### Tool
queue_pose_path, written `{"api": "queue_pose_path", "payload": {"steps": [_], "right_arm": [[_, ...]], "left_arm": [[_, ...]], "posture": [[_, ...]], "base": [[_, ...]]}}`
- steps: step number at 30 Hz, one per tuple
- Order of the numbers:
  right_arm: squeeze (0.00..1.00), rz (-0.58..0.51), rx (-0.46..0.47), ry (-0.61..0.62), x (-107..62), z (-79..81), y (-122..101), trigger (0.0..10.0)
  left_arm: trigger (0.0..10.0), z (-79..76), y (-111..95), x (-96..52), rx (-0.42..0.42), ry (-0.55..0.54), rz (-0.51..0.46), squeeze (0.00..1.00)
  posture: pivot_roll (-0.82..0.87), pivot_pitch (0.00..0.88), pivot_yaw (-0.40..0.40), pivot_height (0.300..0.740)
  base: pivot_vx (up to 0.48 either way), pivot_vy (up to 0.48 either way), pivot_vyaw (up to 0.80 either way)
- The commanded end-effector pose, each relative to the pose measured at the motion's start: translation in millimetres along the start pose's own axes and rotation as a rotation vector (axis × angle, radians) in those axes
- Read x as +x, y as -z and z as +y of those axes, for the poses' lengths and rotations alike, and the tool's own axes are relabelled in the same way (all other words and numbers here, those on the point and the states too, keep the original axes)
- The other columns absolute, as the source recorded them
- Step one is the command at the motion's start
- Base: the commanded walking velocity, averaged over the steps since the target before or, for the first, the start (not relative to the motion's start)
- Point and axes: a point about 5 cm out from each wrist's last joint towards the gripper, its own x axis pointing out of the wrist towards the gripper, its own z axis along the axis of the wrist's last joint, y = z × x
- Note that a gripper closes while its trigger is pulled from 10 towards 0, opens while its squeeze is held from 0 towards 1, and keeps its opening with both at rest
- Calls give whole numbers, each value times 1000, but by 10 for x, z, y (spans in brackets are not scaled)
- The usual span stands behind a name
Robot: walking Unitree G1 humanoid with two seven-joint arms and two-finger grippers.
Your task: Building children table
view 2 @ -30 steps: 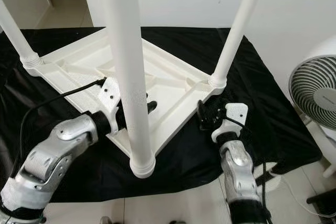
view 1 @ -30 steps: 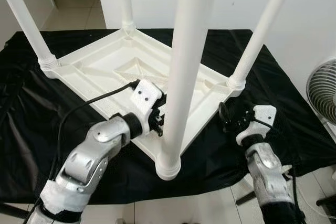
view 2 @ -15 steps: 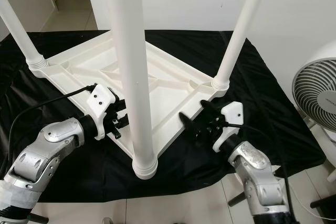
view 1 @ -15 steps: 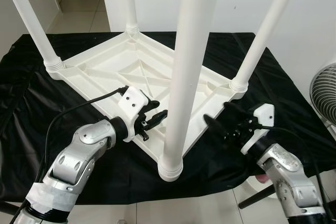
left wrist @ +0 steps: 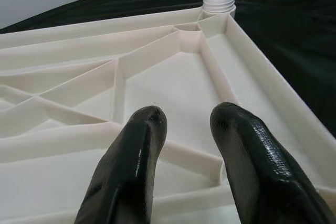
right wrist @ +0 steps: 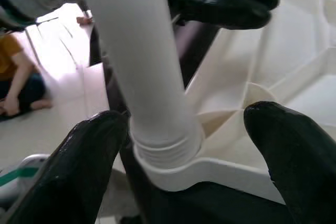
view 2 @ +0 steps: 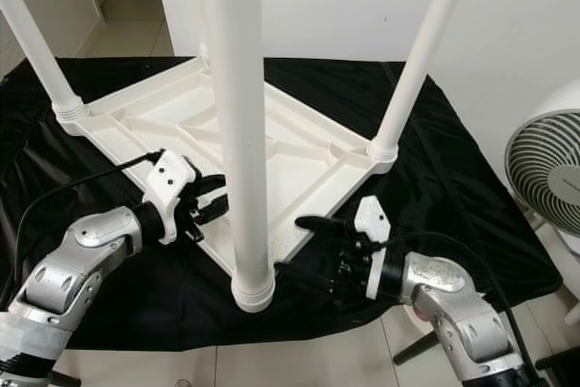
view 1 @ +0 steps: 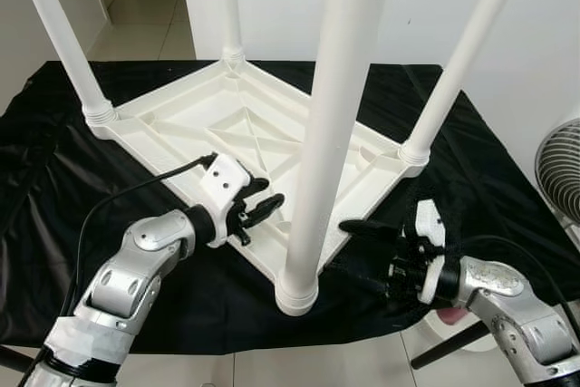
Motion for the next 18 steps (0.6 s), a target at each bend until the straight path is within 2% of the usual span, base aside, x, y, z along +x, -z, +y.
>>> {"api": "queue_pose_path", "payload": {"steps": [1,5,7,9,15,16,18], "right_arm": [[0,12,-3,-74,3,44,-33,10000],[0,20,-26,-169,42,40,-103,10000],[0,20,-26,-169,42,40,-103,10000],[0,3,-45,-197,113,30,-137,10000],[0,-36,-68,-202,259,4,-164,10000],[0,-61,-75,-192,338,-2,-166,10000],[0,-61,-75,-192,338,-2,-166,10000]], "left_arm": [[10000,7,54,-29,9,14,18,0],[10000,38,109,-61,12,8,36,0],[10000,38,109,-61,12,8,36,0],[10000,51,119,-77,15,6,40,0],[10000,77,114,-93,24,-5,42,0],[10000,85,111,-103,28,-12,42,0],[10000,85,111,-103,28,-12,42,0]], "posture": [[24,81,-9,740],[32,86,-13,740],[32,86,-13,740],[41,89,-18,740],[53,91,-29,740],[64,92,-41,740],[64,92,-41,740]], "base": [[0,0,0],[0,0,0],[0,0,0],[0,0,0],[0,0,0],[0,0,0],[0,0,0]]}}
